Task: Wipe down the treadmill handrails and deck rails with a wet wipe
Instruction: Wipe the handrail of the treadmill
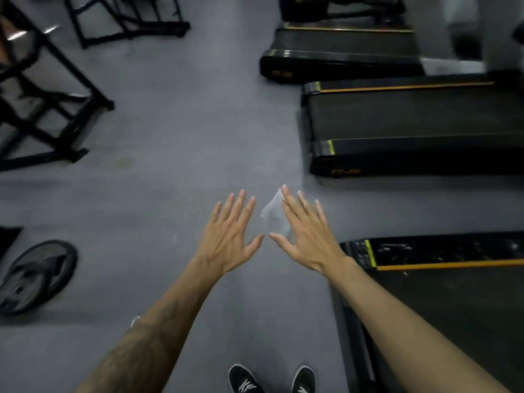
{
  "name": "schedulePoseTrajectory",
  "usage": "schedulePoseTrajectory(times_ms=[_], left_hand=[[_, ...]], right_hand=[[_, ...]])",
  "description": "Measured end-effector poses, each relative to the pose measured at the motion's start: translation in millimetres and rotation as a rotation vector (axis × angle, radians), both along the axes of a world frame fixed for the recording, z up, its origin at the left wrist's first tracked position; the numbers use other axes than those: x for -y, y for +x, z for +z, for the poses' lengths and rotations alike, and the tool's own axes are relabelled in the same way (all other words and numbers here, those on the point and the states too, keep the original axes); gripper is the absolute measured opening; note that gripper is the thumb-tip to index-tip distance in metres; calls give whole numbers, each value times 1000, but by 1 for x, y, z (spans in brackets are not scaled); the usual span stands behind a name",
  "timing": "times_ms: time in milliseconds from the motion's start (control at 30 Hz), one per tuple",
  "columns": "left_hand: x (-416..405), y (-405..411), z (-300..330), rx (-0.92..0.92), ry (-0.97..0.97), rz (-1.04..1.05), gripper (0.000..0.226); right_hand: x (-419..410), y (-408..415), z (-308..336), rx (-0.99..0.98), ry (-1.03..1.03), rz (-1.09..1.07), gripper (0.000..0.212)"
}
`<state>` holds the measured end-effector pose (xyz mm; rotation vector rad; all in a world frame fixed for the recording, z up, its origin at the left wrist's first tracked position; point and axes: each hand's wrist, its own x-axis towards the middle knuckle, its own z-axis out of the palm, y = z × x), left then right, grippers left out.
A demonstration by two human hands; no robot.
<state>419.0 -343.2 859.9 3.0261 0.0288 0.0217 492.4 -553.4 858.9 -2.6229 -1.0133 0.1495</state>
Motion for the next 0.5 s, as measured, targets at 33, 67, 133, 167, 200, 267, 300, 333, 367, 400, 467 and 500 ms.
schedulePoseTrajectory(times_ms=[33, 67, 133, 167, 200, 267, 300, 333, 367, 400, 467, 500], left_hand=[[18, 12, 1, -1, 15, -40, 86], [40, 25, 2, 3, 27, -84, 86], [68, 43, 4, 11, 38, -135, 86], [91, 56, 5, 12, 35, -181, 86], [113, 69, 6, 18, 33, -229, 85], [156, 92, 7, 23, 34, -309, 85], [178, 104, 8, 22, 34, -347, 85], [199, 114, 8, 14, 36, -385, 84], [219, 123, 9, 5, 42, -426, 84], [239, 132, 9, 3, 52, -474, 85], [277, 152, 9, 7, 68, -578, 85], [296, 163, 10, 6, 65, -626, 85]], right_hand=[[22, 4, 1, -4, 14, -52, 91], [49, 8, 2, -8, 28, -108, 90], [83, 13, 3, -14, 47, -183, 90], [108, 16, 4, -15, 57, -238, 90], [133, 18, 4, -15, 65, -289, 91], [178, 22, 4, -1, 65, -370, 92], [199, 23, 4, 1, 65, -412, 92], [219, 23, 5, 3, 61, -453, 91], [237, 23, 5, 6, 56, -491, 91], [255, 22, 6, 14, 50, -533, 90], [288, 24, 8, 18, 28, -629, 89], [304, 25, 9, 19, 16, -680, 89]])
